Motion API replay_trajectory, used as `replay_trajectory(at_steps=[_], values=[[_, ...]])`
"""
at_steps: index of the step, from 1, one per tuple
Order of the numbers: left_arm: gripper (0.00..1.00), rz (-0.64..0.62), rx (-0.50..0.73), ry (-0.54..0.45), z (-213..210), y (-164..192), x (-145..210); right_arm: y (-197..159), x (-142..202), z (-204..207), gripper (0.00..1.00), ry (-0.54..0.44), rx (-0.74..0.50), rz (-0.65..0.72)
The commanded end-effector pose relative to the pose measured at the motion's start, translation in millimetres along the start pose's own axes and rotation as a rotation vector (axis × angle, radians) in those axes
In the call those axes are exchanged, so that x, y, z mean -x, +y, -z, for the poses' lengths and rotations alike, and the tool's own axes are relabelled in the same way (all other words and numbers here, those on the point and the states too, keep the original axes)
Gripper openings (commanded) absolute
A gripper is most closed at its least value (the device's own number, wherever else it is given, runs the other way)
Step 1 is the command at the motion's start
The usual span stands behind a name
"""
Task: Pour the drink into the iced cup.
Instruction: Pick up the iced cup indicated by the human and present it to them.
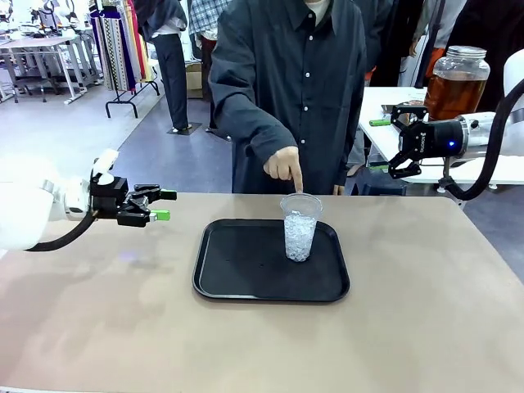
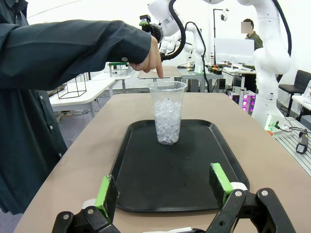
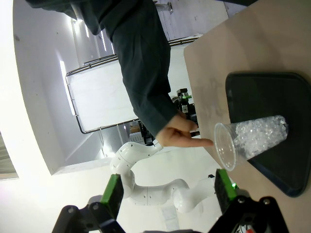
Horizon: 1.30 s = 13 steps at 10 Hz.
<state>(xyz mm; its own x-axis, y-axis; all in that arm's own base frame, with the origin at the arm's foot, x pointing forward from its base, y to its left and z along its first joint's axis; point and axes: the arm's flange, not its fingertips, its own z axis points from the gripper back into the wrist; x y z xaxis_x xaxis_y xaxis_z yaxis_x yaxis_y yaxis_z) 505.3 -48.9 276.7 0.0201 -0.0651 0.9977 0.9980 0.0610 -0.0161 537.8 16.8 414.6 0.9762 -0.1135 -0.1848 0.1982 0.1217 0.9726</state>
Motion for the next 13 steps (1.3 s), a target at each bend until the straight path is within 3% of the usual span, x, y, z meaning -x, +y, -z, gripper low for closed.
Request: replay_trajectory(at_steps=[1,10,11,12,13], values=[[1.00,0.001,-0.002,0.000,-0.3,-0.9,-1.0,1.5,-0.3,-0.5,1.00,-0.001,0.000,-0.002],[1.00,0.001,-0.002,0.000,-0.3,-0.9,-1.0,0.0,0.0,0.0,1.00,0.000,0.000,0.000],[1.00,0.001,-0.002,0.000,-0.3,-0.9,-1.0,-0.5,0.5,1.7,1.00,-0.010,0.000,-0.086],[1.00,0.001,-0.002,0.000,-0.3,-0.9,-1.0,-2.7,1.1,4.2,1.00,-0.055,0.013,-0.266],[1.00,0.001,-0.002,0.000,-0.3,-0.9,-1.0,-6.6,2.4,8.3,1.00,-0.037,-0.006,-0.396]])
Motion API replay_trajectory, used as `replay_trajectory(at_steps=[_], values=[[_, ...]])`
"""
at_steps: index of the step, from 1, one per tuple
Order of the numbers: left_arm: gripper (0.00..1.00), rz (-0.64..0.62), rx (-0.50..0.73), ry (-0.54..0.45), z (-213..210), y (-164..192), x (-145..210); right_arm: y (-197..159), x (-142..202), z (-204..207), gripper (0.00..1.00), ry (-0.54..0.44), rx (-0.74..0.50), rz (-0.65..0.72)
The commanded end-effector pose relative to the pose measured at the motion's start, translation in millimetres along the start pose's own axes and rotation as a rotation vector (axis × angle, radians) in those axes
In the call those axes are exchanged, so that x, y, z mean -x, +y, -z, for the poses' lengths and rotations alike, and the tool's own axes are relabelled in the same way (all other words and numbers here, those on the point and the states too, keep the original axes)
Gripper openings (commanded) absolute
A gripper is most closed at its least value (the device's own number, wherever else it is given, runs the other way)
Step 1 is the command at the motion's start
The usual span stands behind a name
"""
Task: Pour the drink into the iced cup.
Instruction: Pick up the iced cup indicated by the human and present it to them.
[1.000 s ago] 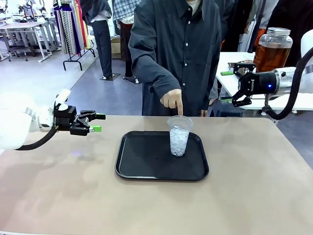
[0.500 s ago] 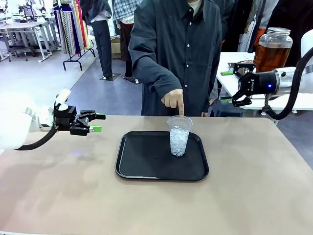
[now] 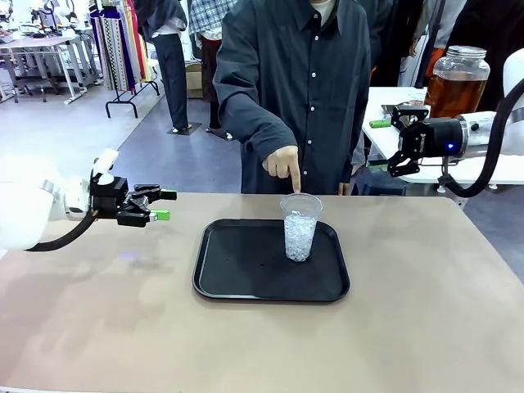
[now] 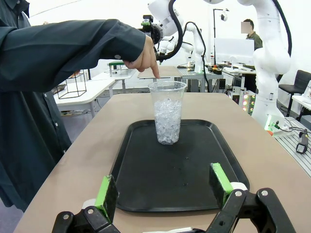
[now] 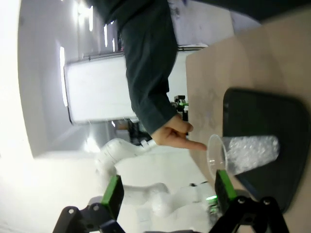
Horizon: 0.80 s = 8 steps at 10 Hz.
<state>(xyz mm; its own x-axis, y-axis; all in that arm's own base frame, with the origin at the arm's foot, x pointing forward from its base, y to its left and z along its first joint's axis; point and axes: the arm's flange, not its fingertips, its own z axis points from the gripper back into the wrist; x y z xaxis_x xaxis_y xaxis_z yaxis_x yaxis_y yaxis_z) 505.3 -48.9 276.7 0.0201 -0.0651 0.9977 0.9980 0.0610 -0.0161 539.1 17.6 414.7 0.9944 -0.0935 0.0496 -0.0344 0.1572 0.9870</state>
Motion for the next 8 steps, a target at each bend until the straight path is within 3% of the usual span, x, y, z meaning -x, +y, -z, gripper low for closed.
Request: replay_trajectory(at_steps=[1,3,5,6,7,8], values=[[1.00,0.001,-0.002,0.000,0,-1,-1,-9,7,11,1.00,-0.019,-0.040,-0.273],[1.00,0.001,-0.002,0.000,0,-1,-1,-14,14,20,1.00,0.000,-0.045,-0.469],[1.00,0.001,-0.002,0.000,0,-1,-1,-13,13,22,1.00,0.040,-0.086,-0.500],[1.00,0.001,-0.002,0.000,0,-1,-1,-9,10,19,1.00,0.002,-0.056,-0.365],[1.00,0.001,-0.002,0.000,0,-1,-1,-12,13,20,1.00,0.041,-0.035,-0.485],[1.00,0.001,-0.002,0.000,0,-1,-1,-12,13,20,1.00,0.041,-0.035,-0.485]])
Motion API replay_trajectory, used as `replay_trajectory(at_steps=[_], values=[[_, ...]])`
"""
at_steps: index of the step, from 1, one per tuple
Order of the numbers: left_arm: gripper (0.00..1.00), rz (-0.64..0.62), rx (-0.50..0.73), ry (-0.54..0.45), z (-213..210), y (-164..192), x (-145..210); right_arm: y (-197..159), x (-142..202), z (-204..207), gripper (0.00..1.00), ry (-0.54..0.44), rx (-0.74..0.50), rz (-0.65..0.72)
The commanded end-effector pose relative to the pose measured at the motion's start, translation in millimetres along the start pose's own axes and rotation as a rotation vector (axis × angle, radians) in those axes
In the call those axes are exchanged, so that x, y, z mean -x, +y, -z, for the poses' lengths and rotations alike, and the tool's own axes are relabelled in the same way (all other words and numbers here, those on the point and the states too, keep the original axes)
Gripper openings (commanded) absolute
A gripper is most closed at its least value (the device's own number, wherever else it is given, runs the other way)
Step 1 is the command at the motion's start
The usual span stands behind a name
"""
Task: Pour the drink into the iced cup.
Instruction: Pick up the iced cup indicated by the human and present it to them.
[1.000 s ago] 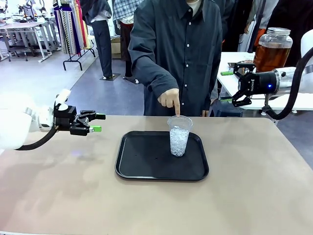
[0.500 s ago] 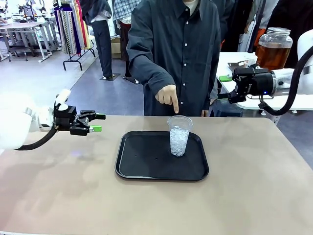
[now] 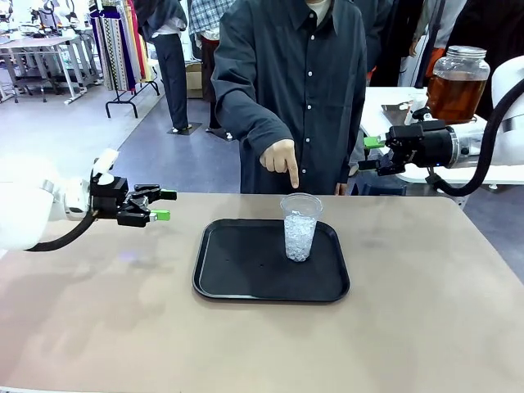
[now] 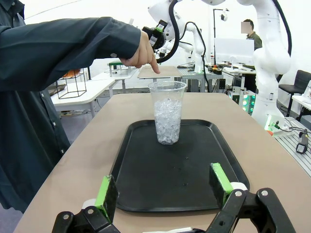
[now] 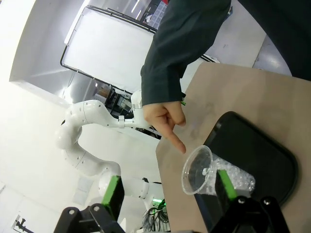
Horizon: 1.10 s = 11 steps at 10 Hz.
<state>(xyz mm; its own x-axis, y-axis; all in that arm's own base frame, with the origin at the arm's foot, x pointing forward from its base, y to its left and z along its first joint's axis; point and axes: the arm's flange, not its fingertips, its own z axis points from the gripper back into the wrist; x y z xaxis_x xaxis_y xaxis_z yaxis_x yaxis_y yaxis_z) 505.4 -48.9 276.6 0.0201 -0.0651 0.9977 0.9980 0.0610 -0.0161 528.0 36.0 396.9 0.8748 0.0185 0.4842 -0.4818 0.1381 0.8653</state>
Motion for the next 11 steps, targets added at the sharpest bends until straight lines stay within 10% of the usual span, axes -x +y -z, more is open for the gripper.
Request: replay_trajectory(at_steps=[1,2,8,11], values=[[1.00,0.001,-0.002,0.000,0,-1,-1,2,-2,0,1.00,0.000,0.002,-0.018],[1.00,0.001,-0.002,0.000,0,-1,-1,0,0,0,1.00,0.000,0.000,0.000],[1.00,0.001,-0.002,0.000,0,-1,-1,-37,46,15,1.00,-0.035,0.047,-0.867],[1.00,0.001,-0.002,0.000,0,-1,-1,-59,65,28,1.00,-0.060,0.071,-1.004]])
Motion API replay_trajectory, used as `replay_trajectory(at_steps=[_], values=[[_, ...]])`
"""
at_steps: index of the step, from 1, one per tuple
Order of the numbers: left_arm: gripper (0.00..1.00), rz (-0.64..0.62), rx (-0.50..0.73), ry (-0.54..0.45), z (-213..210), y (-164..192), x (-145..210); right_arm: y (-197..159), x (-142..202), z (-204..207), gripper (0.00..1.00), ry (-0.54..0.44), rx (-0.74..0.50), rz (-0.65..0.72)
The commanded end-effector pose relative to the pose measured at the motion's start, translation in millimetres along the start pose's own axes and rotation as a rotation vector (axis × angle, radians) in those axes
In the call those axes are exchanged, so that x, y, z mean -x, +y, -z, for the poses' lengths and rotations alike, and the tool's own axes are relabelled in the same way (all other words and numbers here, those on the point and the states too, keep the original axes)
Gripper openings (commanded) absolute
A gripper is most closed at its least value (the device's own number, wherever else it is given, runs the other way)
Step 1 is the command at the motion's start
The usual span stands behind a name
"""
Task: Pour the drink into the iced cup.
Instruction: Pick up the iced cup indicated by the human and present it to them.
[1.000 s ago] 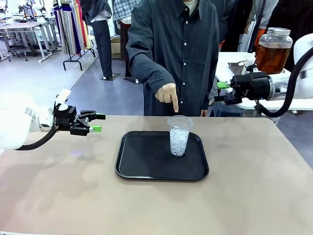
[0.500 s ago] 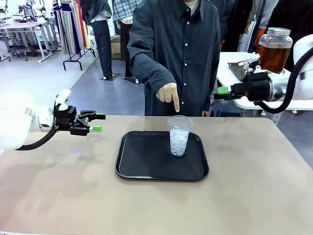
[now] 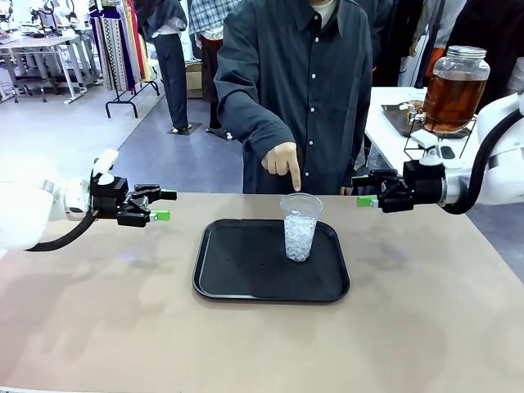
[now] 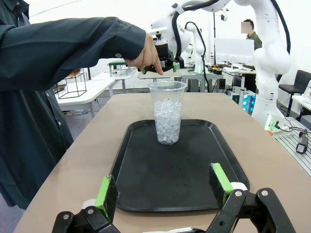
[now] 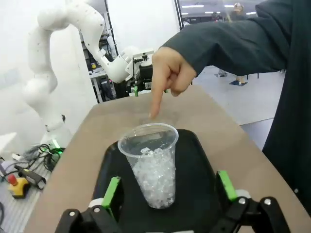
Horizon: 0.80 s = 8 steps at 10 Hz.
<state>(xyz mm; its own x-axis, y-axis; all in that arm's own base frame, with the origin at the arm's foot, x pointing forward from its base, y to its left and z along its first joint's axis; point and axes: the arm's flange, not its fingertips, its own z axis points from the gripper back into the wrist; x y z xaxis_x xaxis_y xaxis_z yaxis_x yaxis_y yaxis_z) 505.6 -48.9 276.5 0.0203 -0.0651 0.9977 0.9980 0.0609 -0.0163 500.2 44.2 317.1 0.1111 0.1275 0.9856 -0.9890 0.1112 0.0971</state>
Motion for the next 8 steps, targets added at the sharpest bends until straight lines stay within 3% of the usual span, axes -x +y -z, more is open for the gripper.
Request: replay_trajectory(at_steps=[1,3,4,8], values=[[1.00,0.001,-0.002,0.000,0,-1,-1,0,14,15,1.00,-0.028,0.051,-0.077],[1.00,0.001,-0.002,0.000,0,-1,-1,-2,18,9,1.00,-0.025,-0.012,0.042],[1.00,0.001,-0.002,0.000,0,-1,-1,0,16,9,1.00,-0.015,0.012,-0.038],[1.00,0.001,-0.002,0.000,0,-1,-1,4,27,15,1.00,-0.011,0.036,-0.050]])
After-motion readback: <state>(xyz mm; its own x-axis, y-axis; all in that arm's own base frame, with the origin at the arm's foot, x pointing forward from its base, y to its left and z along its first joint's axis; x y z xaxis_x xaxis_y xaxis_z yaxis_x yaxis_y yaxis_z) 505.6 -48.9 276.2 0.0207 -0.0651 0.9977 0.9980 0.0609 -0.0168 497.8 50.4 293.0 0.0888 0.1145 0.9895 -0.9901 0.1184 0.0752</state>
